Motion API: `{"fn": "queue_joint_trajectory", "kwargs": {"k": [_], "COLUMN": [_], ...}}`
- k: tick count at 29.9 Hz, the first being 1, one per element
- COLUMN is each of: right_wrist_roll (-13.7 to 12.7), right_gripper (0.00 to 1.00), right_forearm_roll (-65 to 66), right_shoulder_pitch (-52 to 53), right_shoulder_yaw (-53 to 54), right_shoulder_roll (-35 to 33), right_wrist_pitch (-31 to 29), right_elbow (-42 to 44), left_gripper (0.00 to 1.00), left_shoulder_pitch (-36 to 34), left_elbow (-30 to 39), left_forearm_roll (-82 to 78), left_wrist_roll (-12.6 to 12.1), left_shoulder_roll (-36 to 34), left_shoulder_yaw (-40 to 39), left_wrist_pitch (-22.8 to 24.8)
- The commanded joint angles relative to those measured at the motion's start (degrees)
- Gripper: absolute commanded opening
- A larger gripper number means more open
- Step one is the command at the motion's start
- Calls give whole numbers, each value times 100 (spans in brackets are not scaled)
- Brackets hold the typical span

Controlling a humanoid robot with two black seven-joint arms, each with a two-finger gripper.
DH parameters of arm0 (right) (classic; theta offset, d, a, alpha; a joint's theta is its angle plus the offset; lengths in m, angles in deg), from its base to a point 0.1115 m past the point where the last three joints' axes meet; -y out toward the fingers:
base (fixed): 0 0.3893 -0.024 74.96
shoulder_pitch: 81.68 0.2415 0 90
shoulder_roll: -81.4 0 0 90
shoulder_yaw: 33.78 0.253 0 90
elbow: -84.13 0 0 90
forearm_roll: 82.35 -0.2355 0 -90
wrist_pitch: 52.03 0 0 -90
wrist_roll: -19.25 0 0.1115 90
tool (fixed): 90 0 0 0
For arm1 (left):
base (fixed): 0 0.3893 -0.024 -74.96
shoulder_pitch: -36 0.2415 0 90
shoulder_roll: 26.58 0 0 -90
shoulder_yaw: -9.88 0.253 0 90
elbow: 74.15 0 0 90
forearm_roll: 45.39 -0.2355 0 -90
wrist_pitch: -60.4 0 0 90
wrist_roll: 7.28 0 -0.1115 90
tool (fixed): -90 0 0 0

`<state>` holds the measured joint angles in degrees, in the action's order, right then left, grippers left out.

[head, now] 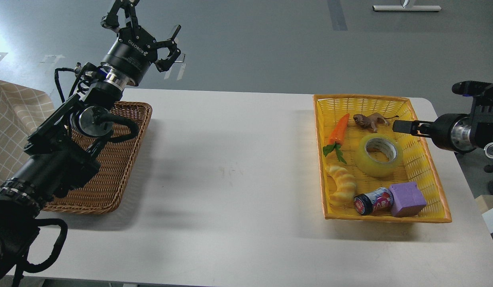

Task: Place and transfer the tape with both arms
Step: 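Move the right gripper over the yellow tape roll in the yellow basket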

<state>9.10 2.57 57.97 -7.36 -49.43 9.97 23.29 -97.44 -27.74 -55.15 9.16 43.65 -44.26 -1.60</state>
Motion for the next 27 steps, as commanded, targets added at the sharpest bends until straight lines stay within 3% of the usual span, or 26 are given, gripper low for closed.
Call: {"fn": "queue_joint_trajectory", "kwargs": {"k": [1, 27], "right_wrist_roll": [-4, -4], "right_gripper": [94, 78], "right_forearm_roll": [7, 201], "right_shoulder_pitch": [18, 44], "right_shoulder_yaw": [-163, -471], "right_shoulder_roll": [85, 463], "right_wrist_pitch": [-1, -1], "right_elbow": [143, 372], "left_gripper": [98, 98], "left_shoulder_pitch": [12, 29], "left_elbow": [0, 0], "left_forearm_roll": [0, 0], "left_wrist_roll": [0, 0], "left_shoulder_roll": [17, -10], "left_shoulder_yaw": [0, 0], "left_wrist_pitch": [0, 0]}}
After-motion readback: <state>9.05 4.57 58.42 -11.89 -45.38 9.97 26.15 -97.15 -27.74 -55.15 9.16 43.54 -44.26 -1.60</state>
